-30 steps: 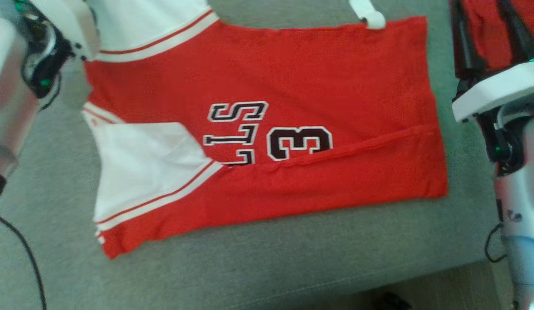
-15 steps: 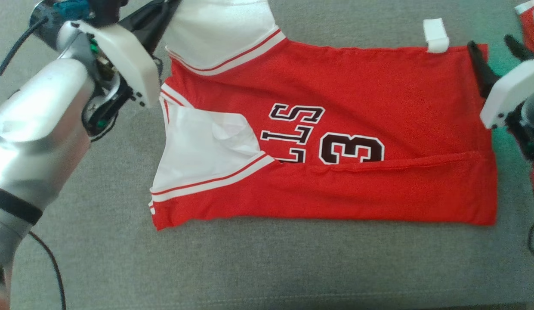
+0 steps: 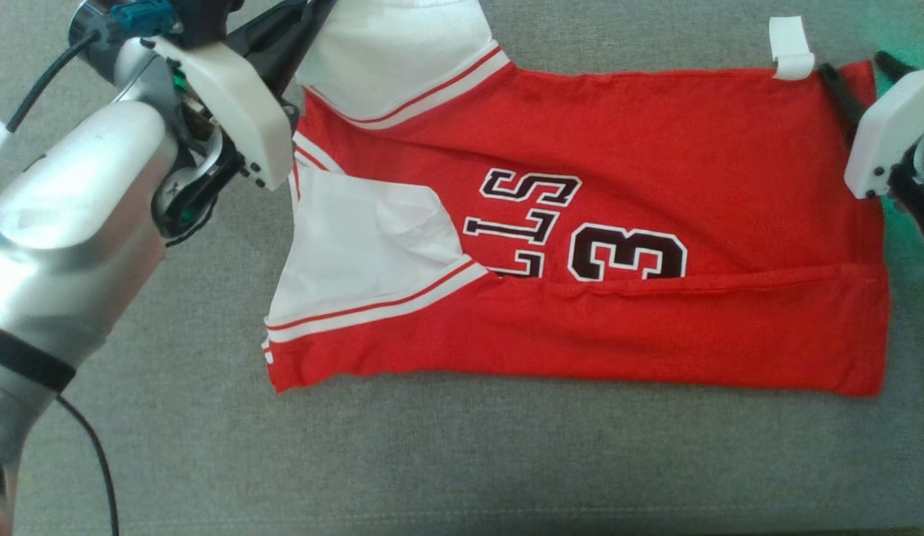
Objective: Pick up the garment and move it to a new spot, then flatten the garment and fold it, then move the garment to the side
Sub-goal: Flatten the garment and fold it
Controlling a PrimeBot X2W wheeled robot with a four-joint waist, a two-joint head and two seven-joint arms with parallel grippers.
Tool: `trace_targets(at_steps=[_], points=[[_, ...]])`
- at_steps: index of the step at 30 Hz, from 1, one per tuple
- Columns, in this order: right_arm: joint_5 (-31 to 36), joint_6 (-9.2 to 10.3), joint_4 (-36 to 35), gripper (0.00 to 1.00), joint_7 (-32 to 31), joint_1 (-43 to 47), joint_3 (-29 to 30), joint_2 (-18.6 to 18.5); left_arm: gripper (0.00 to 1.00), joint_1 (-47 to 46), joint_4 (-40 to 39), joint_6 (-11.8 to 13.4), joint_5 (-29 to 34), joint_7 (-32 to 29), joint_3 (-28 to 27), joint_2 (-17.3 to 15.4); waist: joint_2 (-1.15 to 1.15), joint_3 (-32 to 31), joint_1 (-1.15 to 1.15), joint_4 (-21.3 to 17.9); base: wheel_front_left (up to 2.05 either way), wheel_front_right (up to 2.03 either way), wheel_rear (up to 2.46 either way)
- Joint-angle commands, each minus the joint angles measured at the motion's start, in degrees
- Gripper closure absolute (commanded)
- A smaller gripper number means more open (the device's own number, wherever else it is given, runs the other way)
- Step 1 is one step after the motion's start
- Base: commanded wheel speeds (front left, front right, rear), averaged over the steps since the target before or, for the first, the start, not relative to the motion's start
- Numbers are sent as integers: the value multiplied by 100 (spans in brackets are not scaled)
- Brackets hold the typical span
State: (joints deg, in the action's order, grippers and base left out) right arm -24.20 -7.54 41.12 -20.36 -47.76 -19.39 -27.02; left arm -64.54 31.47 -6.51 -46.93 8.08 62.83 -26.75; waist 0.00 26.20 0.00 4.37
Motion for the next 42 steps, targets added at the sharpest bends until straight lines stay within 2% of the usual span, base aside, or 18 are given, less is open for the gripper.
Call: trace_targets(at_steps=[1,7,14,24,31,42], points=[[-56,5,-29,100,-15,46,-146,-124,100,-174,-68,51,26,0,-215,-259,0,-14,0,-22,0,0,0],[-204,5,-7,100,376,-152,-189,-171,100,-205,105,130,-30,132,-332,-332,0,-72,0,-123,0,0,0],[-439,5,-197,100,1254,-471,-211,-159,100,-419,434,312,-86,439,-653,-421,0,-111,0,-273,0,0,0],[-640,5,-187,100,2322,-871,-266,-69,100,-782,671,453,132,683,-1143,-239,0,-118,0,-271,0,0,0],[-952,5,-28,100,2521,-515,-524,-264,100,-163,305,255,566,690,-1277,-128,0,-377,0,-146,0,0,0],[-1692,5,-276,100,2132,413,-1164,-910,100,1000,-411,130,675,656,-1036,-373,0,-870,0,49,0,0,0]])
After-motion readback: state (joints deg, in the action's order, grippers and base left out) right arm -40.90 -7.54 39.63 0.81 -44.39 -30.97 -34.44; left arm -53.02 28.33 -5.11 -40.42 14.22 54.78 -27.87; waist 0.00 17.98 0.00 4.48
